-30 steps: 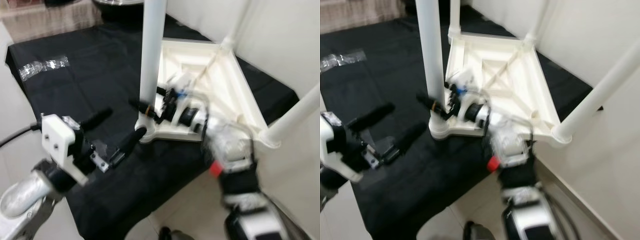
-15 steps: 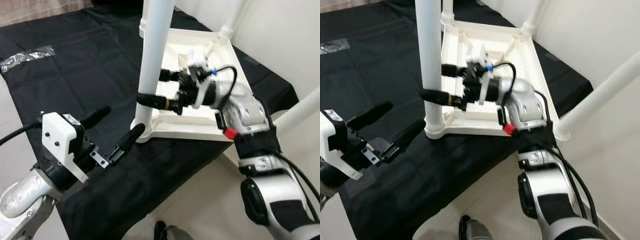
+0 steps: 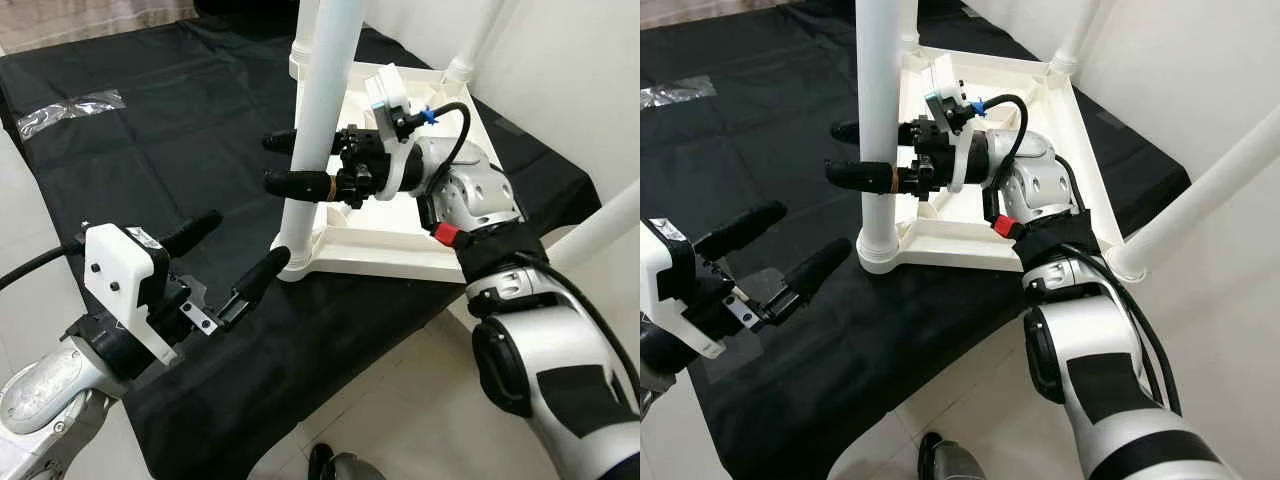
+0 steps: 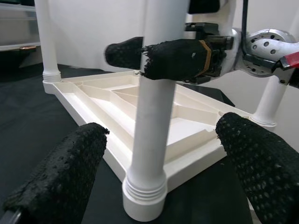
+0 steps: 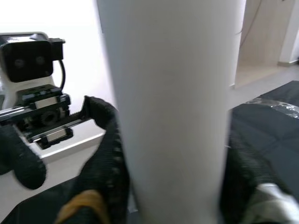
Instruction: Building children table
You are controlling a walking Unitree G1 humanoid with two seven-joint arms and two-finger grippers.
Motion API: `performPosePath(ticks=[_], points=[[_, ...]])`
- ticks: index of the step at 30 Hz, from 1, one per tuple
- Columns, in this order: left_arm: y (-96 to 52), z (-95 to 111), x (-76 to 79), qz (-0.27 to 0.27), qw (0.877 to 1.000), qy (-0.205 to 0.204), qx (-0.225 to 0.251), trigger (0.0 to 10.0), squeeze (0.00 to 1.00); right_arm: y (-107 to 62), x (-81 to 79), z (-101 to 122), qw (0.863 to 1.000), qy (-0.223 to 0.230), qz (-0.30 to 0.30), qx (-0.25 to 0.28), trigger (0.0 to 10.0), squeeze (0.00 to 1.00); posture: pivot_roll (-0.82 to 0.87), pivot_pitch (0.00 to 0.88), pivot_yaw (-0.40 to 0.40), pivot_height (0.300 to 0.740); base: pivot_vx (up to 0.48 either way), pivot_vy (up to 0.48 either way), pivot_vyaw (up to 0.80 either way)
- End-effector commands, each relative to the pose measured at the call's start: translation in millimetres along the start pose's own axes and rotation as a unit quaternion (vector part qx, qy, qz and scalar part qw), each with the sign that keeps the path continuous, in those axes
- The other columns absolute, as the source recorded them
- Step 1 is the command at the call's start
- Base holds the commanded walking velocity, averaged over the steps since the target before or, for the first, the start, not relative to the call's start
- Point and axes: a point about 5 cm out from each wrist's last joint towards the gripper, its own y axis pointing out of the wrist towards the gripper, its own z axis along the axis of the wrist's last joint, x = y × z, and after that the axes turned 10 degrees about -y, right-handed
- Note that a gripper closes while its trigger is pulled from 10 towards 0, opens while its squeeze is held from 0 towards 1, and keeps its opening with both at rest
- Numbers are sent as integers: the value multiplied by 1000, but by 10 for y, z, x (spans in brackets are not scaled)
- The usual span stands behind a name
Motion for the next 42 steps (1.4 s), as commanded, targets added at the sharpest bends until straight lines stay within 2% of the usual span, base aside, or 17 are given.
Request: performPosePath(ticks=[1, 11, 12, 13, 14, 15, 16, 17, 21, 25, 26, 28, 31, 32, 33, 36, 42], points=[[-13, 8, 6, -3, 1000, 8, -6, 10000, 0, -38, -11, 7, 1000, 1, 24, 6, 0, 0, 140, 248, -154, 740, 0, 0, 0], [-2, 1, 14, -6, 1000, 6, -5, 10000, 0, 5, -97, -247, 999, 18, -44, 3, 0, 0, 138, 251, -159, 740, 0, 0, 0], [-22, -13, 26, -5, 1000, 5, -6, 10000, 0, 80, -115, -457, 978, -6, -201, -54, 0, 0, 161, 215, -192, 740, 0, 0, 0], [-22, -13, 26, -5, 1000, 5, -6, 10000, 0, 80, -115, -457, 978, -6, -201, -54, 0, 0, 161, 215, -192, 740, 0, 0, 0], [-33, -22, 24, -5, 1000, 4, -8, 10000, 0, 270, -353, -697, 941, 52, -326, -73, 0, 0, 149, 224, -186, 740, 0, 0, 0], [-30, -28, 16, -4, 1000, 5, -10, 10000, 0, 467, -671, -851, 914, 61, -376, -140, 0, 0, 151, 226, -178, 740, 0, 0, 0], [-30, -28, 16, -4, 1000, 5, -10, 10000, 0, 467, -671, -851, 914, 61, -376, -140, 0, 0, 151, 226, -178, 740, 0, 0, 0], [-14, -20, 8, -6, 1000, 2, -4, 10000, 0, 633, -902, -897, 900, 79, -401, -151, 0, 0, 136, 212, -142, 740, 0, 0, 0], [21, -35, 10, -12, 1000, 2, -3, 10000, 0, 740, -945, -888, 911, 53, -383, -146, 0, 0, 142, 200, -153, 740, 0, 0, 0], [51, -34, 12, -16, 1000, 1, 3, 10000, 0, 667, -743, -843, 916, 25, -373, -146, 0, 0, 132, 189, -157, 740, 0, 0, 0], [52, -32, 10, -16, 1000, 1, 4, 10000, 0, 630, -675, -823, 916, 13, -373, -149, 10000, 0, 129, 190, -158, 740, 0, 0, 0], [41, -34, 9, -14, 1000, 3, 2, 10000, 0, 563, -541, -719, 918, -3, -378, -123, 10000, 0, 131, 189, -154, 740, 0, 0, 0], [38, -35, 9, -13, 1000, 3, 2, 10000, 0, 569, -559, -636, 910, -5, -399, -112, 10000, 0, 131, 189, -154, 740, 0, 0, 0], [41, -36, 3, -12, 1000, 3, 2, 10000, 0, 600, -575, -535, 920, -4, -383, -84, 10000, 0, 130, 190, -149, 740, 0, 0, 0], [46, -37, 3, -12, 1000, 4, 1, 10000, 0, 603, -567, -464, 934, -4, -353, -55, 10000, 1000, 136, 197, -148, 740, 0, 0, 0], [51, -38, 3, -13, 1000, 4, 1, 10000, 0, 554, -518, -371, 949, -27, -315, -26, 10000, 1000, 136, 197, -148, 740, 0, 0, 0], [38, -25, -17, -8, 1000, 9, -1, 10000, 0, 314, -313, -310, 975, -90, -199, -40, 10000, 1000, 145, 206, -154, 740, 0, 0, 0]])
